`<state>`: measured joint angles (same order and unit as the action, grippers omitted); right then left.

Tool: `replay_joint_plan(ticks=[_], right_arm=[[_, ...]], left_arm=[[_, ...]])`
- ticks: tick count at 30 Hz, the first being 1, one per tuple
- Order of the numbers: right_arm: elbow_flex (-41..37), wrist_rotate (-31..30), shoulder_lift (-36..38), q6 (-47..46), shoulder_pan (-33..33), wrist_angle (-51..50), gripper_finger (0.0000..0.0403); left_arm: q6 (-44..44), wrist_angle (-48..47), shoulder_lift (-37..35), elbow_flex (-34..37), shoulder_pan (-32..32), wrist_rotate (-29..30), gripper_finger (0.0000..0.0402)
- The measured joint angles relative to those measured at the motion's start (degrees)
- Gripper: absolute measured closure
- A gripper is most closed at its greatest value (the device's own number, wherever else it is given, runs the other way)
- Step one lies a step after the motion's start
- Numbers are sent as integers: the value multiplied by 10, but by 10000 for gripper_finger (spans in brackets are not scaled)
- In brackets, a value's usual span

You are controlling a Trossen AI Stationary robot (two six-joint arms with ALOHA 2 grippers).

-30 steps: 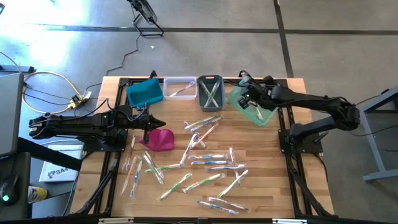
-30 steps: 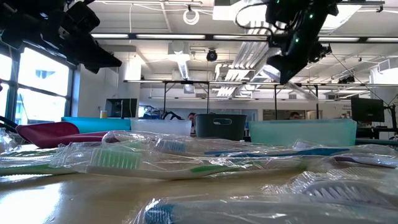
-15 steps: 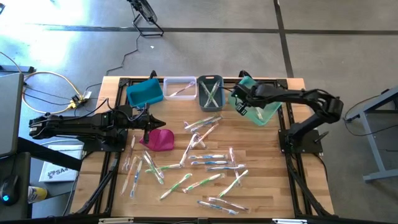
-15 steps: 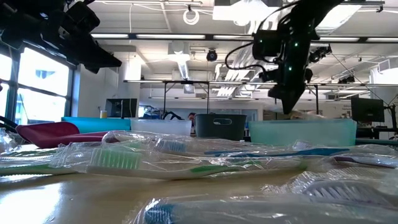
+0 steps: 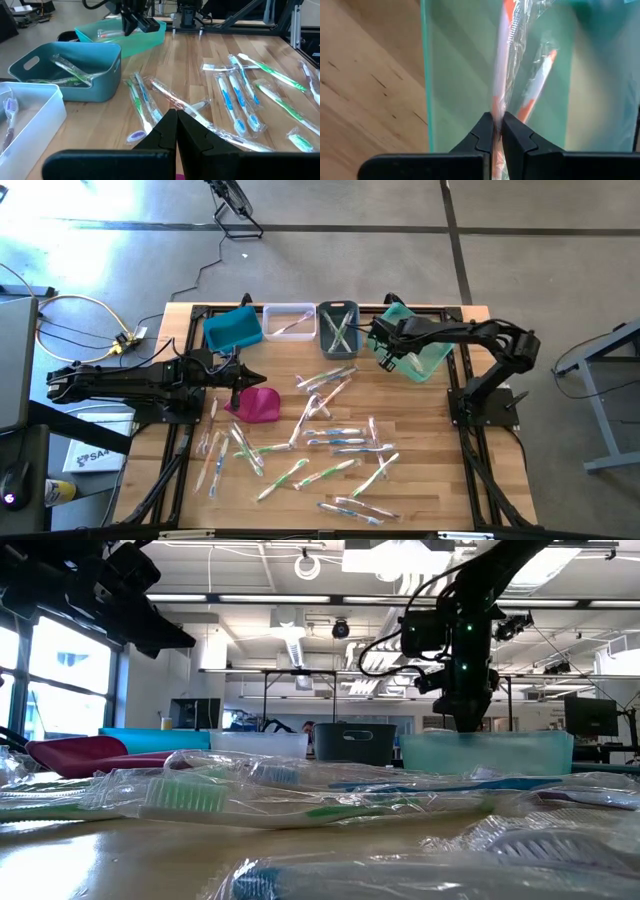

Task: Pick & Place Toothbrushes
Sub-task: Put the orange toothbrush into the light blue bin

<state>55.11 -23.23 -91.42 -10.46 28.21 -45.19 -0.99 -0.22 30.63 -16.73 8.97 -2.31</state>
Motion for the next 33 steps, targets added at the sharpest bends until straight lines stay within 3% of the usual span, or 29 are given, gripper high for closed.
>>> replay_joint_plan(ticks=[22,33], right_arm=[[0,36,-18,-4,12,5,387],[0,37,-18,-1,12,6,297]], left_arm=[[14,-4,0,0,0,0,399],[14,-4,0,0,0,0,399]])
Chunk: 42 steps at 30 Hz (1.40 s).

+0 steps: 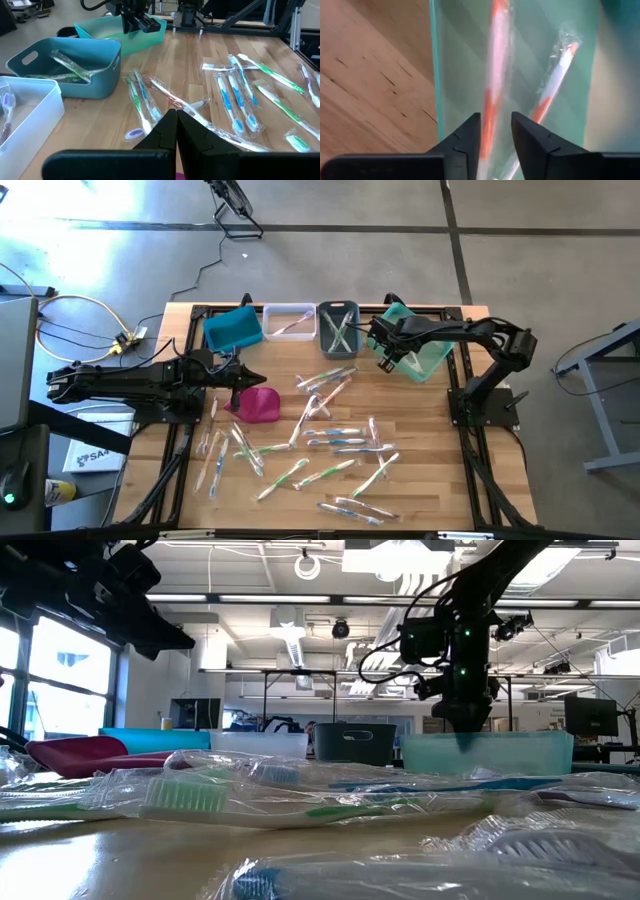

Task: Pick & Place Toothbrushes
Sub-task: Put the orange toothbrush into the light blue bin, then put the violet toothbrush into the white bin

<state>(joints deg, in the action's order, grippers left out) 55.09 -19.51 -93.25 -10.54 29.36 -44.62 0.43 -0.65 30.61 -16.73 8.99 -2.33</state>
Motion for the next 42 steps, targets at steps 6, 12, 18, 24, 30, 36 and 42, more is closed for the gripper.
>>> replay_joint_plan(ticks=[6,12,18,24,30,36,42], right_arm=[[0,-6,3,3,0,-5,297],[0,-20,21,3,-5,-19,348],[0,-13,47,3,-16,-19,396],[0,-7,68,-29,-32,-19,392],[0,29,91,-56,-52,-17,392],[0,37,125,-102,-97,-7,392],[0,108,154,-175,-136,10,392]], left_arm=[[0,0,0,0,0,0,399],[0,0,0,0,0,0,399],[0,0,0,0,0,0,399],[0,0,0,0,0,0,399],[0,1,0,0,0,0,399],[-1,1,0,0,0,0,399],[-1,1,0,0,0,0,399]])
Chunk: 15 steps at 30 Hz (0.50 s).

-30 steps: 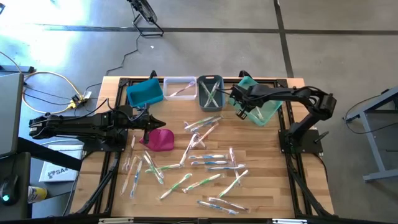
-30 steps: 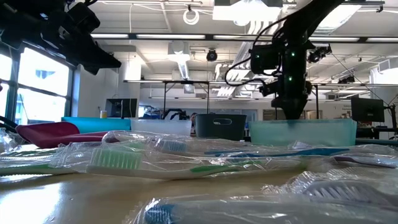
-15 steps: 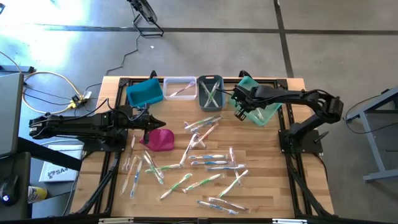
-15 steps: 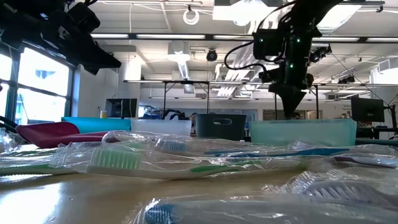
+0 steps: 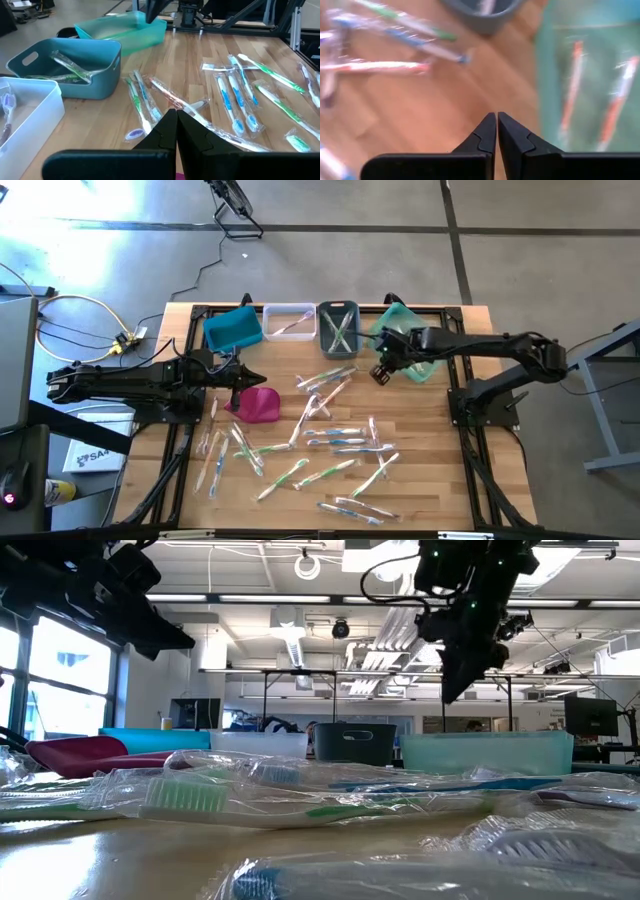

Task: Pick & Place Toothbrushes
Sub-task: Put the violet toothbrush into the white bin

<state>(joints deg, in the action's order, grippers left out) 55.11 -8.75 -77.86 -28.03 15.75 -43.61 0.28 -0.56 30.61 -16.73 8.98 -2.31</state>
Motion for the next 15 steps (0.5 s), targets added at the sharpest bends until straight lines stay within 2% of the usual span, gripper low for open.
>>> replay_joint_plan(ticks=[9,12,15], right_arm=[[0,96,-4,-24,-70,27,392],[0,85,-4,-56,-97,41,392],[0,41,-1,-91,-127,48,392]], left_arm=[[0,0,0,0,0,0,399],[0,0,0,0,0,0,399],[0,0,0,0,0,0,399]])
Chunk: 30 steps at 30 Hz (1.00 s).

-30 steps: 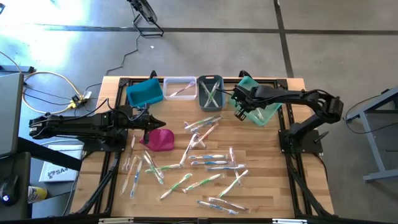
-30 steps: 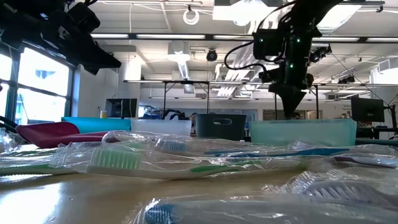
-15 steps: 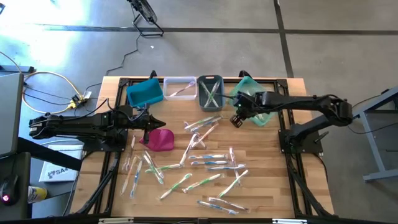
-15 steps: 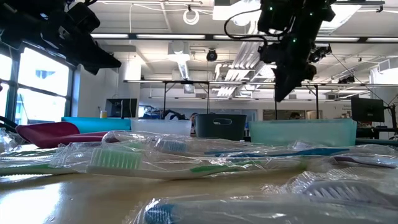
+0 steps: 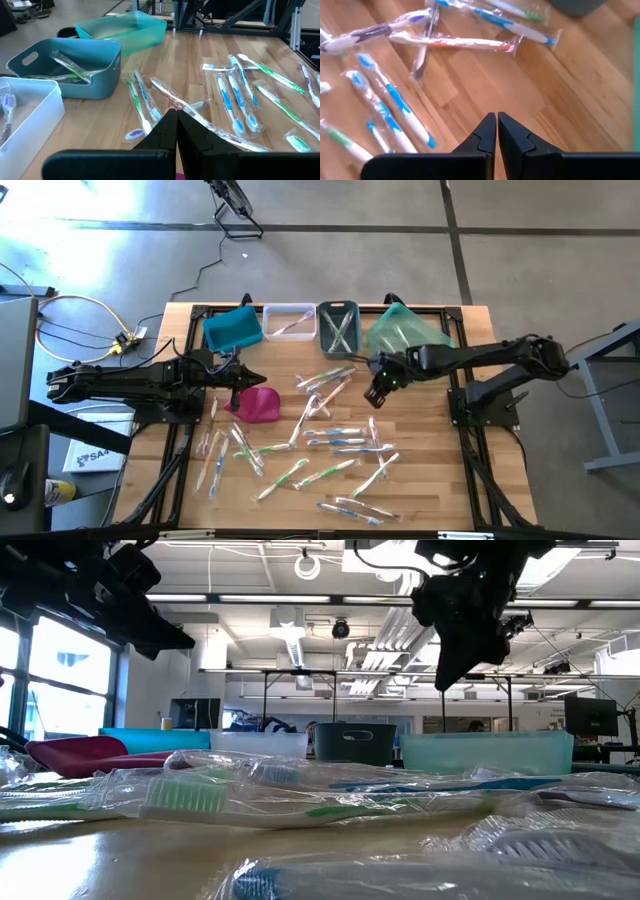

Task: Pick & Place Toothbrushes
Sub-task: Put the violet toothbrush into the white bin

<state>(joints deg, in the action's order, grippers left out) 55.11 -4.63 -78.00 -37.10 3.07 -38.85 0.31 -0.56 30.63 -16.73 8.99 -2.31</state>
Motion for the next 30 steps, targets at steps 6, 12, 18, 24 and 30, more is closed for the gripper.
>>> replay_joint_plan(ticks=[6,12,18,24,30], right_arm=[[0,-119,0,-56,-60,17,392],[0,-232,0,-77,-99,52,392],[0,-332,0,-38,-103,80,392],[0,-309,7,62,-97,84,398],[0,-296,6,145,-97,87,399]], left_arm=[[0,0,0,0,0,0,399],[5,1,0,0,0,0,399],[69,13,0,0,0,0,399],[94,11,0,0,0,0,399],[94,10,0,0,0,0,399]])
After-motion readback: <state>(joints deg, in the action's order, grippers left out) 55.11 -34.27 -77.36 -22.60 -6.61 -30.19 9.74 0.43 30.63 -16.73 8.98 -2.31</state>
